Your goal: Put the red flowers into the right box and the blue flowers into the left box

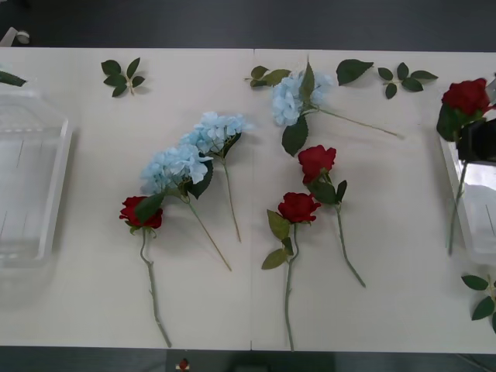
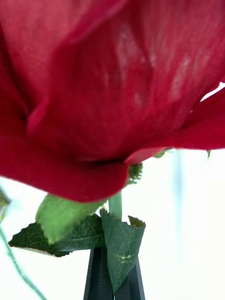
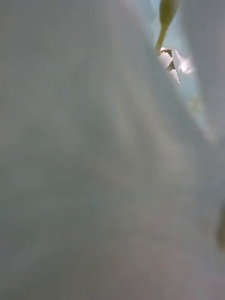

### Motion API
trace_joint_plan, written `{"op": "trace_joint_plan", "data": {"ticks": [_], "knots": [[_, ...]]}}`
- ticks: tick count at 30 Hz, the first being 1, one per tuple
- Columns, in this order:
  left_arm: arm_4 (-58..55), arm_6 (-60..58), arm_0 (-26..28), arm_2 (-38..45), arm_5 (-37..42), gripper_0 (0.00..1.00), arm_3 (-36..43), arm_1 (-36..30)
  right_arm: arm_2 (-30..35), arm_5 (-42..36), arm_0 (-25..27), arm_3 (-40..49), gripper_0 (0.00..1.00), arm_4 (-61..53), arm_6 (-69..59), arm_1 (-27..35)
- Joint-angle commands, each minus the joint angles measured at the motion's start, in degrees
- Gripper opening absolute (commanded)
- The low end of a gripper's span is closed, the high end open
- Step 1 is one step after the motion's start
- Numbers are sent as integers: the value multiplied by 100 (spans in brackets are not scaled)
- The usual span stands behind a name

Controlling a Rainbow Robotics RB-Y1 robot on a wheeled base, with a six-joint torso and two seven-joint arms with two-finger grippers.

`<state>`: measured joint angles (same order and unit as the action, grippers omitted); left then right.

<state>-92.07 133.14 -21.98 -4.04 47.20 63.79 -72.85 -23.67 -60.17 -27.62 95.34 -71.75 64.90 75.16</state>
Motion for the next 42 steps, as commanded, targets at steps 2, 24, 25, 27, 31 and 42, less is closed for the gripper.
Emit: {"op": "trace_joint_plan", "data": {"ticks": [2,24,25,27,31,42], "knots": [[23,-43,-87,35,-88,0,-525,-106,522,32,-165,-472,0,328,454,307],[-417,309,88,44,378,70,-464,34,495,884,-340,-3223,0,2570,1482,-977],[-540,317,88,44,589,72,-411,34,495,946,-349,-3329,0,2578,1491,-1020],[-821,361,88,35,976,74,-288,34,495,1042,-358,-3496,0,2587,1526,-1064],[-1129,370,88,35,1485,77,284,52,495,1113,-358,-3672,54,2596,1649,-1073],[-1120,-579,97,-633,949,100,1716,764,495,1034,-419,-3592,100,1840,2994,-889]]}}
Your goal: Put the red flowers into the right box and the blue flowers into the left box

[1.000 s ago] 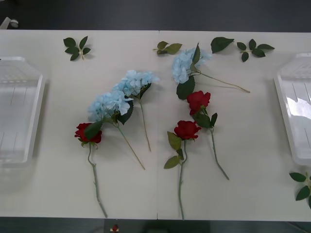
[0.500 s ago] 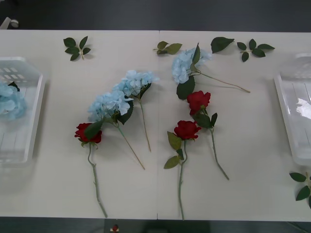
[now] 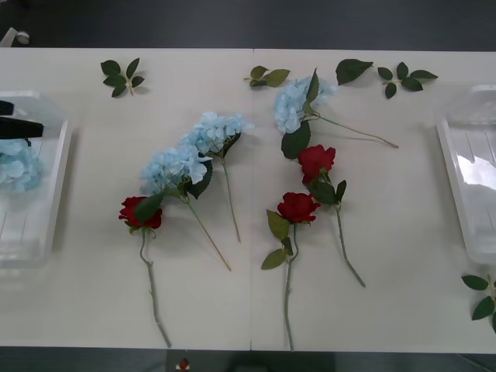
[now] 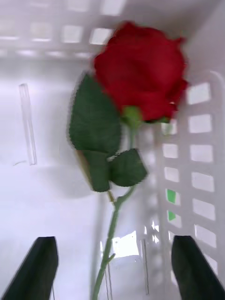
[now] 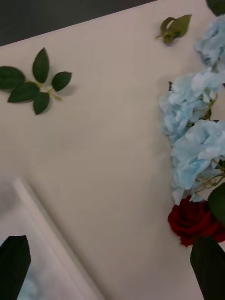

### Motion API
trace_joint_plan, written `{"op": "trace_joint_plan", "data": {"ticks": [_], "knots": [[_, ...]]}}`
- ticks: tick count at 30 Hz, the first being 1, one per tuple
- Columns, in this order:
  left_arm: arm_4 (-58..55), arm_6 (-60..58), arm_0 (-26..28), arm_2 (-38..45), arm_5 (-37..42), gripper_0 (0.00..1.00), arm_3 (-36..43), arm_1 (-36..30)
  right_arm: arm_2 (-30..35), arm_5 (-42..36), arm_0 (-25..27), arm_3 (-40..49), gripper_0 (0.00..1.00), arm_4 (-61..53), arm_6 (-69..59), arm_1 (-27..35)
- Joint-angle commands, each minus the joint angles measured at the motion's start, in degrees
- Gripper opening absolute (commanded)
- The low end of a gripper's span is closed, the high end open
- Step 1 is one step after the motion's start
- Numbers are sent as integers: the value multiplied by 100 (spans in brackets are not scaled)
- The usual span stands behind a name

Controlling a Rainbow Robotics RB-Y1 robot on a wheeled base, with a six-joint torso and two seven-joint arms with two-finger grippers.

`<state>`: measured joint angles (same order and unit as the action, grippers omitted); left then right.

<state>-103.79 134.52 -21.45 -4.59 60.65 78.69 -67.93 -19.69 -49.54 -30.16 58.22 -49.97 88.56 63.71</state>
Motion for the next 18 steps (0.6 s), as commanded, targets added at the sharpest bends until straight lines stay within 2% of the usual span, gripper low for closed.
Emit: {"op": "trace_joint_plan", "data": {"ticks": [1,4,6,10,13,18], "knots": [[52,-822,53,-815,-554,100,199,359,97,-126,-210,208,100,-443,803,282],[-1,-901,132,-1308,-888,100,85,491,88,-346,-245,542,100,-646,1216,370],[-27,-883,246,-1633,-1037,100,76,491,70,-584,-245,1104,100,-777,1629,493],[69,-822,580,-1712,-1037,100,349,474,-299,-917,-351,2273,100,-892,2077,792],[272,-866,923,-1712,-1195,100,832,421,-756,-1128,-737,3064,100,-874,2077,836],[597,-1006,1433,-1712,-1644,100,1465,439,-1635,-1155,-1458,3512,100,-839,2033,590]]}}
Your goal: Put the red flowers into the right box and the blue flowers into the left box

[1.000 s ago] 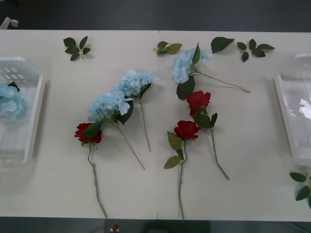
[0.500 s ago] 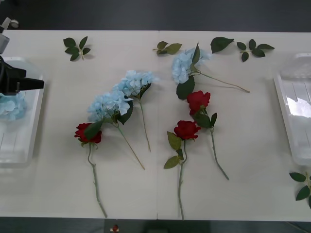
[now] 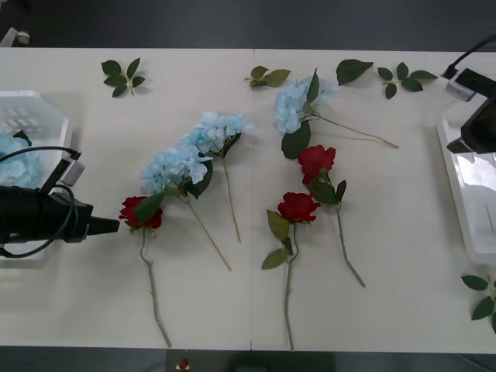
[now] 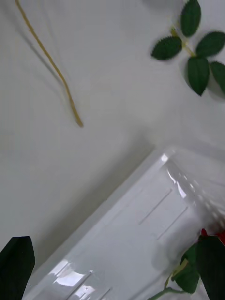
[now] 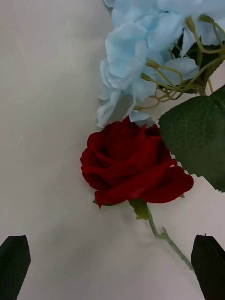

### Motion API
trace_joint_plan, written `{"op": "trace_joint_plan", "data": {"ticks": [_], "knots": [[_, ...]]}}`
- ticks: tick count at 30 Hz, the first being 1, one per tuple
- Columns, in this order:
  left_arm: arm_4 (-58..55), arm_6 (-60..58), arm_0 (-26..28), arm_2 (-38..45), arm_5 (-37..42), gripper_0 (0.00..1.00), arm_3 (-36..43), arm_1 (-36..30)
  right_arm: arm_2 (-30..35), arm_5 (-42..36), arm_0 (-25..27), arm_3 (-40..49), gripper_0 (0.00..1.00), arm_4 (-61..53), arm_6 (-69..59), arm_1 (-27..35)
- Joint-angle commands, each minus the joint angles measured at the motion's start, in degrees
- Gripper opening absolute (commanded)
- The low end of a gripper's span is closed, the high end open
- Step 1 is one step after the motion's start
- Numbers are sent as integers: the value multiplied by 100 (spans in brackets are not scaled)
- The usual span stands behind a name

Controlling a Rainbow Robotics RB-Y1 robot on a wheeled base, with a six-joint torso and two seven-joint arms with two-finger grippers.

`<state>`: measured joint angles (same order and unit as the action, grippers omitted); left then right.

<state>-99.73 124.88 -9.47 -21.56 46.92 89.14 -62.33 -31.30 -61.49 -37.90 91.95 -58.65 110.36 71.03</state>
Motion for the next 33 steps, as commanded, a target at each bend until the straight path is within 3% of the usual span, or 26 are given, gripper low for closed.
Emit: {"op": "trace_joint_plan", "data": {"ticks": [1,10,15,22,26,27,28,29,30,31,33], "knots": [[332,-86,323,-15,-324,100,526,-69,-676,49,-886,78,100,65,-155,-317],[2134,-974,393,-86,-350,100,693,739,-1564,515,-2081,-1364,100,144,-129,-1935],[2872,-1448,349,-86,-350,100,693,1091,-1608,735,-2301,-2137,100,284,-68,-2638],[3680,-1897,288,-103,-350,99,693,1442,-2082,1060,-2406,-2761,100,390,-32,-3016],[3847,-1967,261,-112,-341,68,693,1522,-2117,1209,-2424,-3280,100,434,3,-3235],[3865,-1993,253,-112,-341,53,693,1522,-2117,1297,-2450,-3464,100,434,20,-3297],[3874,-2002,244,-112,-341,48,693,1522,-2126,1315,-2459,-3534,100,434,29,-3332],[3891,-2020,244,-112,-341,35,693,1522,-2117,1376,-2485,-3658,100,425,47,-3385],[3909,-2029,235,-112,-341,29,693,1522,-2117,1420,-2485,-3719,100,425,55,-3411],[3927,-2046,235,-112,-341,10,693,1522,-2117,1517,-2503,-3825,100,416,73,-3446],[3953,-2073,235,-103,-324,0,693,1522,-2117,1623,-2520,-3948,100,407,82,-3490]]}}
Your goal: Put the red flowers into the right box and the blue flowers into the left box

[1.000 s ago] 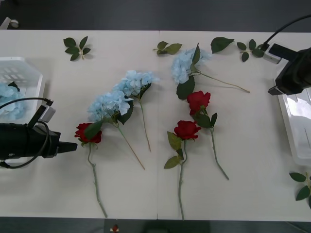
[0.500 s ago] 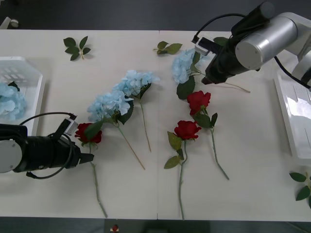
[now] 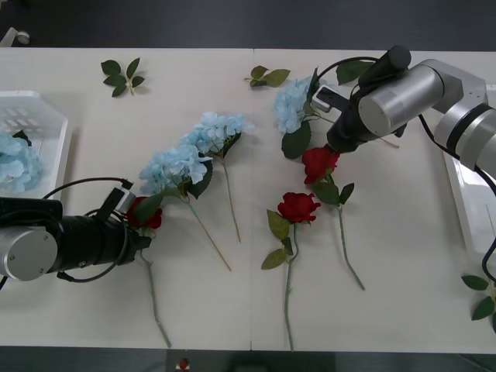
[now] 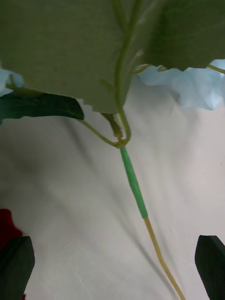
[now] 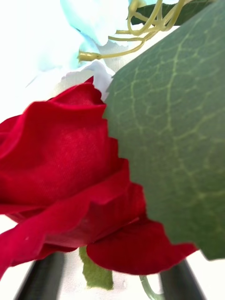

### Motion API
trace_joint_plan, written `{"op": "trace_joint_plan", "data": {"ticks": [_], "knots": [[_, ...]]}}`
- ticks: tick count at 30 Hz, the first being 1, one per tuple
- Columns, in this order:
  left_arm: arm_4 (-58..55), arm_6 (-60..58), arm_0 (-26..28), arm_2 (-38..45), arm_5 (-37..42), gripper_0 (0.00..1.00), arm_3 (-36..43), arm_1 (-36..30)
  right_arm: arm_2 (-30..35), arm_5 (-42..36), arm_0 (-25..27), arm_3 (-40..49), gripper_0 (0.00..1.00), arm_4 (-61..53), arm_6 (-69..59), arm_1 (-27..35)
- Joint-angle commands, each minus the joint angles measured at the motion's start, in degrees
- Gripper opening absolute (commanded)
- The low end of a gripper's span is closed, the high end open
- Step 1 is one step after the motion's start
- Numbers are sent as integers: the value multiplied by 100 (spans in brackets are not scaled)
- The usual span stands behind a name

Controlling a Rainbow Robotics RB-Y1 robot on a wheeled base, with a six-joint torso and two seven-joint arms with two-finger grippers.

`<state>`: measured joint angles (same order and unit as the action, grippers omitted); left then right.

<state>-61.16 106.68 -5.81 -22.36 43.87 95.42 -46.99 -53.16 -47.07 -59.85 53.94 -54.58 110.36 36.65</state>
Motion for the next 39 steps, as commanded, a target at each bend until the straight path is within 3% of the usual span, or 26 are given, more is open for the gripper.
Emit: {"op": "trace_joint_plan", "data": {"ticks": [1,5,12,17,25,31,32,33,34,35,36,37,39], "knots": [[105,-271,-140,-32,-18,0,64,-11,78,233,-334,-209,100,0,91,-88],[87,-306,-166,-23,-18,0,64,-29,78,374,-369,-393,100,-9,118,-175],[-555,-332,-193,100,8,0,267,-548,69,383,-369,-437,69,-9,162,-228],[-1231,-323,-78,627,421,0,504,-1005,69,400,-369,-446,38,-27,188,-255],[-1943,-323,431,1928,1353,0,943,-1383,78,559,-369,-534,21,-62,223,-299],[-1864,-350,449,2200,1608,0,935,-1365,78,743,-369,-683,21,-71,276,-378],[-1776,-358,449,2192,1599,5,935,-1321,69,805,-369,-754,21,-53,294,-422],[-1750,-367,449,2192,1590,17,935,-1295,78,840,-369,-780,21,-53,302,-439],[-1688,-367,449,2192,1590,51,935,-1251,78,884,-369,-841,21,-27,329,-465],[-1662,-367,449,2192,1590,75,935,-1224,69,928,-369,-868,21,-18,337,-483],[-1653,-367,449,2192,1590,92,935,-1198,69,945,-369,-912,21,-27,355,-501],[-1644,-367,449,2192,1590,99,935,-1189,78,945,-378,-921,17,-27,364,-509],[-1627,-367,449,2192,1590,100,935,-1180,69,945,-369,-929,4,-35,381,-509]]}}
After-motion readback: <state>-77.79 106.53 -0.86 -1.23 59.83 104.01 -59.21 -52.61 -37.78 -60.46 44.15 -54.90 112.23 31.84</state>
